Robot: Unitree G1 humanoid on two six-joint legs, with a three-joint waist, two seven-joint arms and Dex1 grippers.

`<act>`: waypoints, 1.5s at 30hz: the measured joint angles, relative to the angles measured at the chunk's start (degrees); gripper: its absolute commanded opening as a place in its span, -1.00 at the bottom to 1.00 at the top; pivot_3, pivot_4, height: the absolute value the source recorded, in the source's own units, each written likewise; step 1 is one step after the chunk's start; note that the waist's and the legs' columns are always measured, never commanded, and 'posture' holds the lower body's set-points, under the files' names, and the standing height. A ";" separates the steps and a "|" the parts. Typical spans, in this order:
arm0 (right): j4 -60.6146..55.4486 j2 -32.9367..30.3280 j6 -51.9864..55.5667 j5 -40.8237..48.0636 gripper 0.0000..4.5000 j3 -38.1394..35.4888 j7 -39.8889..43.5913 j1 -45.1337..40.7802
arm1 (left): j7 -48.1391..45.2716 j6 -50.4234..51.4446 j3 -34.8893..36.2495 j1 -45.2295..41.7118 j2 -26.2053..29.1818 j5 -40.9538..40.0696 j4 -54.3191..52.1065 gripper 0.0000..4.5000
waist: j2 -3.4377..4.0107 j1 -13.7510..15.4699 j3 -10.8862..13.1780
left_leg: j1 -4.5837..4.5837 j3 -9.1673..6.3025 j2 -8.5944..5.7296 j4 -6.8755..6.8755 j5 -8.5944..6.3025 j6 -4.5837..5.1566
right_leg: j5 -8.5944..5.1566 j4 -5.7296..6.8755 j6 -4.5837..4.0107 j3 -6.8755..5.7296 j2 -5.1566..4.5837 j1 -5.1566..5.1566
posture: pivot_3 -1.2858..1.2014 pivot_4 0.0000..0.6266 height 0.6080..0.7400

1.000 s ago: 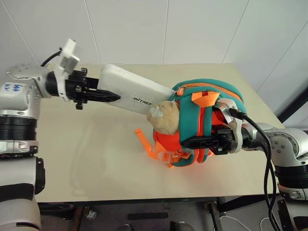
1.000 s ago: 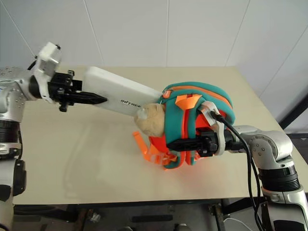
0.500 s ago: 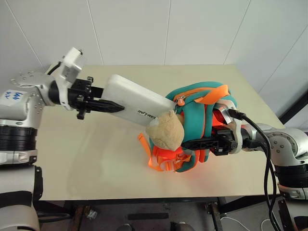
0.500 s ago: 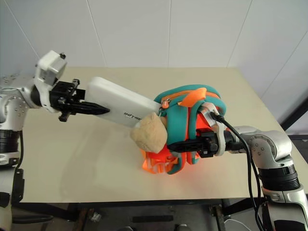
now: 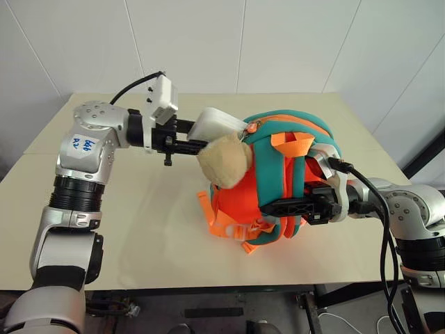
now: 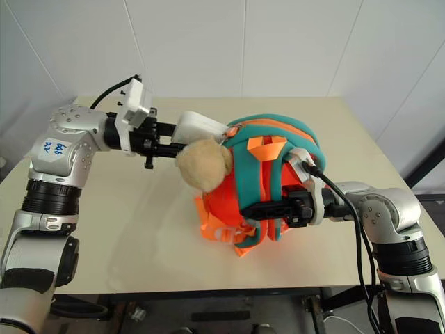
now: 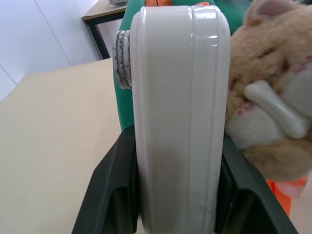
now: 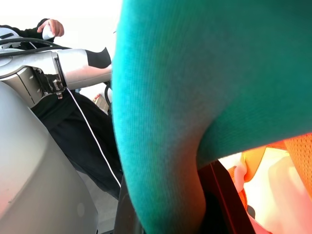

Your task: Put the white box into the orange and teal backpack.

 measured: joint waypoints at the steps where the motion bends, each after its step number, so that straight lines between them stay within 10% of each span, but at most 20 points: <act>1: 0.00 0.00 -0.02 0.00 -1.00 0.00 0.00 0.00 | 0.38 0.86 -0.44 0.01 -0.90 0.00 -0.23 -0.38 | 0.00 0.01 0.00 | 0.01 0.00 0.00 0.01 0.00 0.00 | 0.00 -0.01 0.00 0.00 0.00 0.00 | 0.03 -0.52 1.00; 23: -0.50 1.37 -0.34 0.14 -1.00 -0.42 -2.27 0.52 | 7.34 5.03 -6.76 2.53 -11.02 4.88 0.57 -0.38 | 0.00 0.13 0.00 | 0.03 0.00 -0.02 0.31 -0.01 0.03 | 0.01 0.03 0.02 0.09 0.01 0.03 | 0.03 -0.52 1.00; 32: -1.84 2.03 -0.33 0.24 -1.00 -0.42 -2.65 1.18 | 7.18 4.27 -6.69 3.98 -11.09 4.94 0.53 0.93 | 0.00 -0.08 0.00 | 0.03 0.00 -0.01 0.30 -0.01 0.02 | 0.01 0.03 0.02 0.10 0.01 0.02 | 0.03 -0.52 1.00; 45: -2.27 2.02 -0.33 0.29 -1.00 -0.49 -2.93 1.73 | -7.19 -5.94 -2.23 3.95 -1.07 3.08 5.35 0.93 | 0.00 -0.15 0.00 | 0.05 0.02 0.00 0.26 -0.02 0.04 | 0.01 0.02 0.01 0.11 0.03 0.00 | 0.03 -0.52 1.00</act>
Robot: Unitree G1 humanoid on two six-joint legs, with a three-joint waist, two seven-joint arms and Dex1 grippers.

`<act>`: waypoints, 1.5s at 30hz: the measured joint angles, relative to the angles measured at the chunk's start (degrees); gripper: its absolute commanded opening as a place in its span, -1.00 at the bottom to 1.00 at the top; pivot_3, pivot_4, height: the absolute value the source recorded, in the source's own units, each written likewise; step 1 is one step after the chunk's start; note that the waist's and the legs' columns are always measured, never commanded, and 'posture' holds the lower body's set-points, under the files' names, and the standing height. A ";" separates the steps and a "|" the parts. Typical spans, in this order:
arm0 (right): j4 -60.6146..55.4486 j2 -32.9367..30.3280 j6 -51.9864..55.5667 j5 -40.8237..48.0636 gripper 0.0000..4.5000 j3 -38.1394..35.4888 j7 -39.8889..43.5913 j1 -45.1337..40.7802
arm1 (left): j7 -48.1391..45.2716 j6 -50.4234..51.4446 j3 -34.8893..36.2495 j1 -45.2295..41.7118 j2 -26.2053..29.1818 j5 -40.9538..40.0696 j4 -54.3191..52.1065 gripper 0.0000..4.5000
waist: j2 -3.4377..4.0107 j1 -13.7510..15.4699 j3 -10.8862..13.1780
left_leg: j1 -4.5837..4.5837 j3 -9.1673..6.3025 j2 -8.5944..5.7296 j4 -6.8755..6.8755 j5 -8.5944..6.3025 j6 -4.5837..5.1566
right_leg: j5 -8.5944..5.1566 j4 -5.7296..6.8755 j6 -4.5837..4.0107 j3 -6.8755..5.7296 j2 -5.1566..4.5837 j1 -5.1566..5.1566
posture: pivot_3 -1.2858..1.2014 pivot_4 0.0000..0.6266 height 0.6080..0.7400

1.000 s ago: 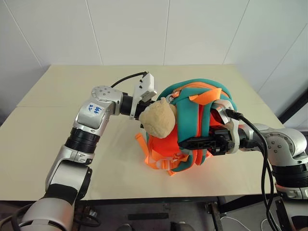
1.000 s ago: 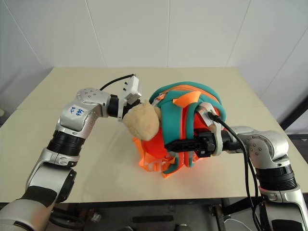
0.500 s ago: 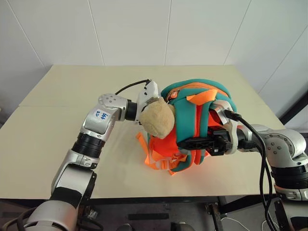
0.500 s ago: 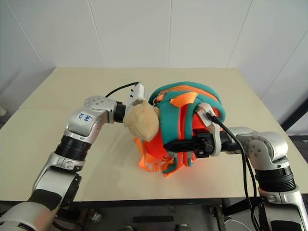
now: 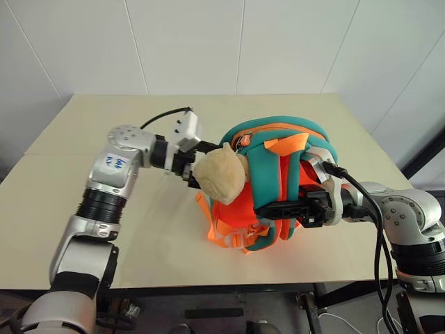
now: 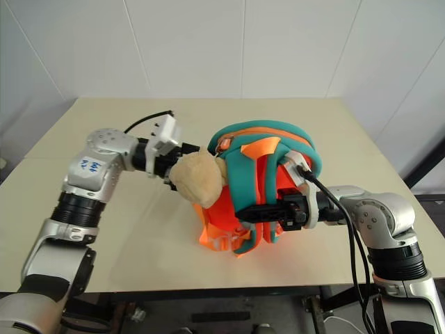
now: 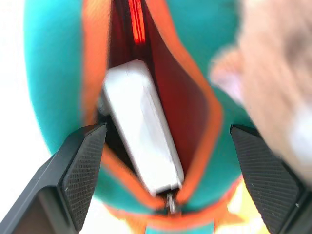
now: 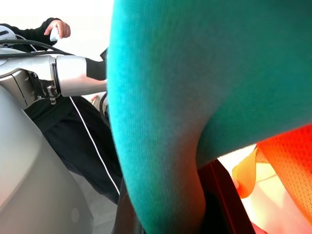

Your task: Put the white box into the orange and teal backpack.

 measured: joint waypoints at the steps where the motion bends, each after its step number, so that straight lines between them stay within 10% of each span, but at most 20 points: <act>1: 0.00 0.00 0.00 0.00 -1.00 -0.01 0.00 0.03 | -0.88 -0.57 0.29 0.00 0.59 -0.02 0.51 0.93 | 0.00 0.06 0.00 | 0.00 0.00 0.00 0.00 0.00 0.00 | 0.00 0.00 0.00 0.00 0.00 0.00 | 0.03 -0.52 1.00; 14: 0.06 0.00 -0.13 -0.12 -1.00 -0.02 0.02 0.01 | -2.35 -1.20 3.60 -0.01 1.56 -1.32 1.89 0.93 | 0.00 0.07 0.00 | -0.01 0.01 0.00 0.03 -0.01 0.02 | 0.00 0.00 0.00 0.01 0.00 0.00 | 0.03 -0.52 1.00; 30: 0.08 0.00 -0.71 -0.13 -1.00 -0.02 -0.35 0.00 | 0.42 -2.83 3.28 0.00 -1.76 -1.06 1.89 -0.99 | 0.00 0.10 0.00 | -0.01 0.01 0.00 0.03 -0.01 0.02 | 0.00 0.00 0.00 0.02 0.00 0.00 | 0.03 -0.52 1.00; 45: 0.03 0.14 -0.86 0.21 -1.00 -0.02 -1.88 0.07 | 3.38 -5.05 -1.02 0.00 -8.22 1.69 3.60 -0.99 | 0.00 0.07 0.00 | -0.01 0.02 0.00 0.05 -0.01 0.02 | 0.00 0.02 0.01 0.04 0.00 0.00 | 0.03 -0.52 1.00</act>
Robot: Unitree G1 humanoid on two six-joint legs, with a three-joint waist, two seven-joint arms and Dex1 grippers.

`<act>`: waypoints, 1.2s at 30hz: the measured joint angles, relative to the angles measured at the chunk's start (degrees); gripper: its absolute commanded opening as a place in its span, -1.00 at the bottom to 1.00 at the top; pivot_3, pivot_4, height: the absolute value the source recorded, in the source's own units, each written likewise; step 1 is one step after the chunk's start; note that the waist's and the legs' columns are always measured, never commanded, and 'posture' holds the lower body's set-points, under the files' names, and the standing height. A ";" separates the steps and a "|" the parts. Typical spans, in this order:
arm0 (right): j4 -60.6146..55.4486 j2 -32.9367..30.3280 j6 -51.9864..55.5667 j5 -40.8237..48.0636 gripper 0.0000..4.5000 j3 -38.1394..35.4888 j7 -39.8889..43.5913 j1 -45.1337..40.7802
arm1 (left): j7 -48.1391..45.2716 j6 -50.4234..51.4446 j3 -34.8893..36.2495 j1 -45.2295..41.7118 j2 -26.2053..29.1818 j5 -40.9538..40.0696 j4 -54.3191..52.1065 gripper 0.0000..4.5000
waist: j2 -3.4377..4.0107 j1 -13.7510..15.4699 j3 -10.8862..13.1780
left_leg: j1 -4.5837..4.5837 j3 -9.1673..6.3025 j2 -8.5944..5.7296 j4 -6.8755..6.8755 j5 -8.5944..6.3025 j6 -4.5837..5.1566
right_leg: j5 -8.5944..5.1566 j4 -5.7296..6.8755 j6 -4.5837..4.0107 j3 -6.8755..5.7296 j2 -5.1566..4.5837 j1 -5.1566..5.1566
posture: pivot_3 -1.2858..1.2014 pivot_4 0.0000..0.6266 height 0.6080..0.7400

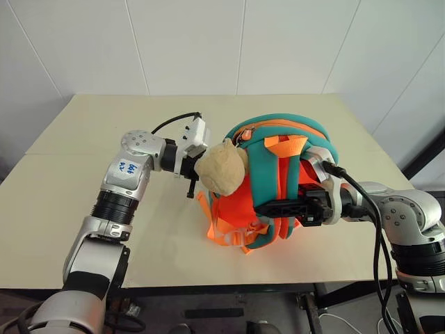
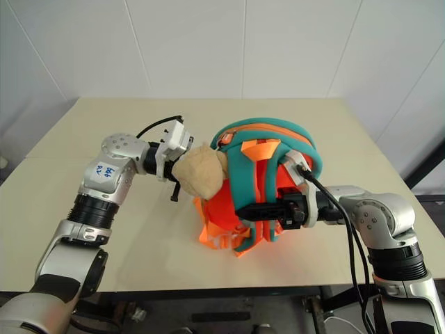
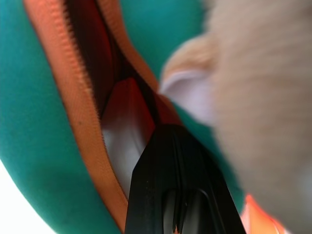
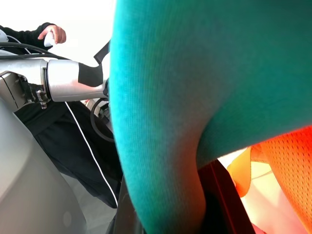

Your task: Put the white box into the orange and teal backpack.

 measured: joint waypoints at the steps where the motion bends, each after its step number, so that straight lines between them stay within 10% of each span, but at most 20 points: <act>1: 0.00 0.03 0.00 0.05 -1.00 0.00 -0.16 0.03 | 0.15 -0.12 0.00 0.00 -0.02 0.07 0.57 -0.99 | 0.00 -0.03 0.00 | 0.00 0.00 0.00 0.00 0.00 0.00 | 0.00 0.01 0.00 0.00 0.00 0.00 | 0.03 -0.52 1.00; 18: 0.00 0.09 -0.23 0.86 -1.00 -0.19 -0.72 0.50 | -2.96 -1.66 3.60 -3.78 9.05 0.56 5.16 -0.99 | 0.00 -0.04 0.00 | -0.01 0.04 0.00 -0.04 -0.02 0.04 | 0.00 -0.07 0.00 0.00 0.00 0.00 | 0.03 -0.52 1.00; 36: 0.07 0.05 -0.22 0.90 -1.00 -0.19 -0.43 0.48 | -8.84 15.50 7.71 0.40 18.78 -10.34 -6.61 0.99 | 0.00 -0.06 0.00 | 0.00 0.08 0.01 -0.05 -0.04 0.07 | 0.00 -0.06 0.00 0.07 0.01 -0.01 | 0.03 -0.52 1.00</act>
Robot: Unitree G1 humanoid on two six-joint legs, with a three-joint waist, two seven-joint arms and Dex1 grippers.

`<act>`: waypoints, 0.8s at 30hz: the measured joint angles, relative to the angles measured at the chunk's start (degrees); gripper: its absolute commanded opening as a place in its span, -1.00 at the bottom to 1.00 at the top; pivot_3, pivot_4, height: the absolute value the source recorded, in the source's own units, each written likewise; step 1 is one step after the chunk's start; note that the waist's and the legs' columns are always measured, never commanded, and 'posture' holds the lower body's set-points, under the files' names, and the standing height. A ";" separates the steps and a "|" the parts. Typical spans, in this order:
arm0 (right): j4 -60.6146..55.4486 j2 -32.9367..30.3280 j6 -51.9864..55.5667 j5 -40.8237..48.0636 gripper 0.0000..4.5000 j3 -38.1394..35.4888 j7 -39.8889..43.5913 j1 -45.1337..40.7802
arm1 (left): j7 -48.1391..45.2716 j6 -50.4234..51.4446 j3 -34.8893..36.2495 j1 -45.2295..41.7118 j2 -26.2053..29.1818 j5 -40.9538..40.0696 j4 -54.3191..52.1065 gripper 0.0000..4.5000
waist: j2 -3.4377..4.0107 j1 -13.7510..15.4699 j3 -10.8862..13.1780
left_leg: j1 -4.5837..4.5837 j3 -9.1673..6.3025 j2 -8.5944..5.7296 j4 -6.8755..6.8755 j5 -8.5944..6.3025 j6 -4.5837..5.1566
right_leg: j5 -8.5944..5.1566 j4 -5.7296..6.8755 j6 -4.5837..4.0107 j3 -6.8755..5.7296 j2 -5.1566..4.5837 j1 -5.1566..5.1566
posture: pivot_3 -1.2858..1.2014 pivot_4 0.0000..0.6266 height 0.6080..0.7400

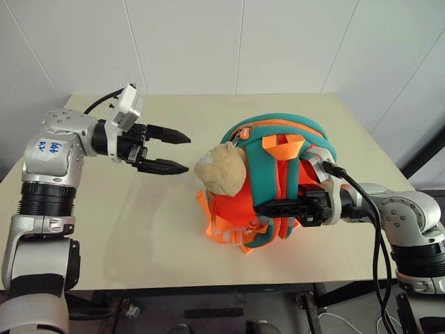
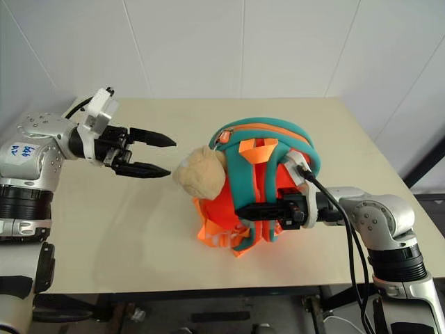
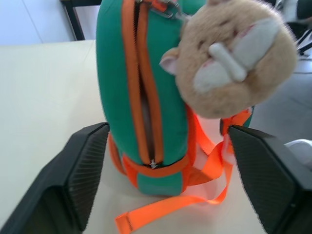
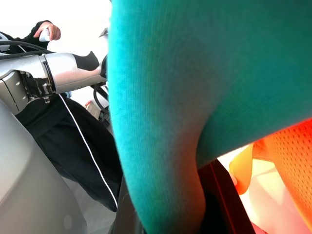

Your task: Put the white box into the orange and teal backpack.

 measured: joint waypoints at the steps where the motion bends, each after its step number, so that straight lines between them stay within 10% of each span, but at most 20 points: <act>1: 0.02 0.00 0.00 -0.01 -1.00 0.00 0.05 -0.01 | 0.01 0.80 0.04 0.23 0.02 -0.66 -0.86 0.99 | 0.00 0.08 0.00 | 0.00 0.00 0.00 0.01 0.00 0.00 | 0.00 0.01 0.00 0.00 0.00 0.00 | 0.03 -0.52 1.00; 19: 0.56 0.34 -0.15 -0.49 -1.00 0.33 0.65 -0.52 | 3.99 1.58 -3.40 2.17 -11.09 -2.70 -6.87 0.99 | 0.00 0.02 0.00 | 0.02 0.03 0.00 0.05 0.00 0.00 | 0.00 0.04 0.01 0.06 0.00 0.00 | 0.03 -0.52 1.00; 24: 0.56 0.34 -0.26 -0.49 -1.00 0.33 0.61 -0.52 | 5.27 -0.40 -2.68 2.12 -11.06 -2.30 -6.41 0.36 | 0.00 0.06 0.00 | 0.02 0.04 -0.01 0.05 -0.01 0.01 | 0.01 0.02 0.01 0.07 0.00 0.00 | 0.03 -0.52 1.00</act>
